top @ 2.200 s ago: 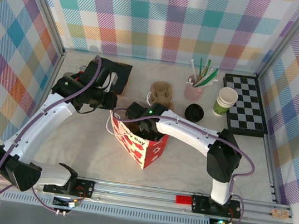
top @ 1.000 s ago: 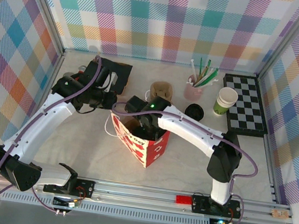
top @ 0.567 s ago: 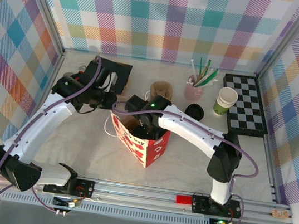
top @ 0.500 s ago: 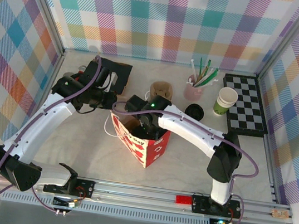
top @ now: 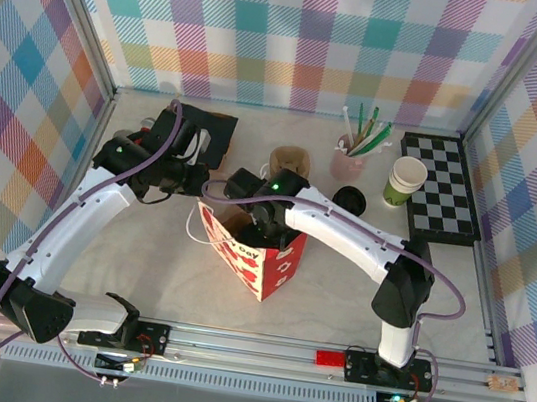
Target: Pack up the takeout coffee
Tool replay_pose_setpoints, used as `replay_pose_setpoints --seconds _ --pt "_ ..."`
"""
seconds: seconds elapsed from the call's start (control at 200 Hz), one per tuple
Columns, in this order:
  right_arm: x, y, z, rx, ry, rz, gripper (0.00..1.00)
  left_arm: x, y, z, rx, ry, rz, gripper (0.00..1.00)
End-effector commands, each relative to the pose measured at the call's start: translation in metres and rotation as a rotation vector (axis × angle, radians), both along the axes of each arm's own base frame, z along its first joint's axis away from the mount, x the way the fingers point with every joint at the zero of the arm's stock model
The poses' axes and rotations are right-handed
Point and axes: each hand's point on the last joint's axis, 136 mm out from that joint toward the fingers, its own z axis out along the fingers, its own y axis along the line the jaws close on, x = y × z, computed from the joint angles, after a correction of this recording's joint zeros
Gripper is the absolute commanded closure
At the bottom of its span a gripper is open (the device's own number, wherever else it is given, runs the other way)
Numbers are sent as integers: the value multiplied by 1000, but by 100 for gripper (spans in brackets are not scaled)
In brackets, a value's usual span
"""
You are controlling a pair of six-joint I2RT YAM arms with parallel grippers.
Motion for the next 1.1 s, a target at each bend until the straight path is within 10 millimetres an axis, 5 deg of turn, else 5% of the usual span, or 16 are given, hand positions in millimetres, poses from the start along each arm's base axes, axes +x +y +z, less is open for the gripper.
replay_pose_setpoints --seconds 0.0,1.095 --pt "-3 -3 12 -2 -15 5 57 5 5 10 0 -32 23 87" --pt "-5 -5 19 -36 8 22 56 5 3 12 -17 -36 21 87"
